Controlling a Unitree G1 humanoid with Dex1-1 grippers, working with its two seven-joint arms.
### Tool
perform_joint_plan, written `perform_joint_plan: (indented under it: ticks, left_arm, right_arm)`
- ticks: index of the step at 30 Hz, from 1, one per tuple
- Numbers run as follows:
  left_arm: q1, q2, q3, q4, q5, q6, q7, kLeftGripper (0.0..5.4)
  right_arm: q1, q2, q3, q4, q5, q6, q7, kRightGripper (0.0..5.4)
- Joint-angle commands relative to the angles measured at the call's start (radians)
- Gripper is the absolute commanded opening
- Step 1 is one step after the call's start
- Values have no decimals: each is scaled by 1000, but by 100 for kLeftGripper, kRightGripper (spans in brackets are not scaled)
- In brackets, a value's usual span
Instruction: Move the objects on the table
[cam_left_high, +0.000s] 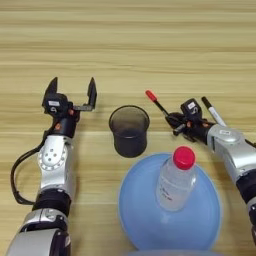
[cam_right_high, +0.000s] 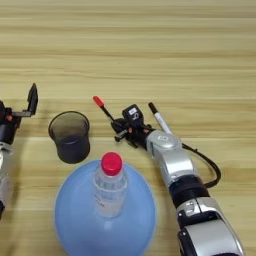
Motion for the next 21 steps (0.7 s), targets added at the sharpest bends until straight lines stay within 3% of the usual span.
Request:
perform_joint_plan:
  ticks: [1, 12, 21]
  left_arm:
    - [3, 4, 2, -4, -1, 1, -5, 540]
    - [1, 5, 6, -2, -2, 3, -9, 540]
    - [-2, 2, 6, 2, 3, 3, -6, 540]
  right_arm:
    - [27, -15, -4, 36, -11, 34, -7, 42]
    - [32, -31, -20, -36, 6, 47, 11, 42]
    - [25, -110, -50, -290, 48, 117, 63, 42]
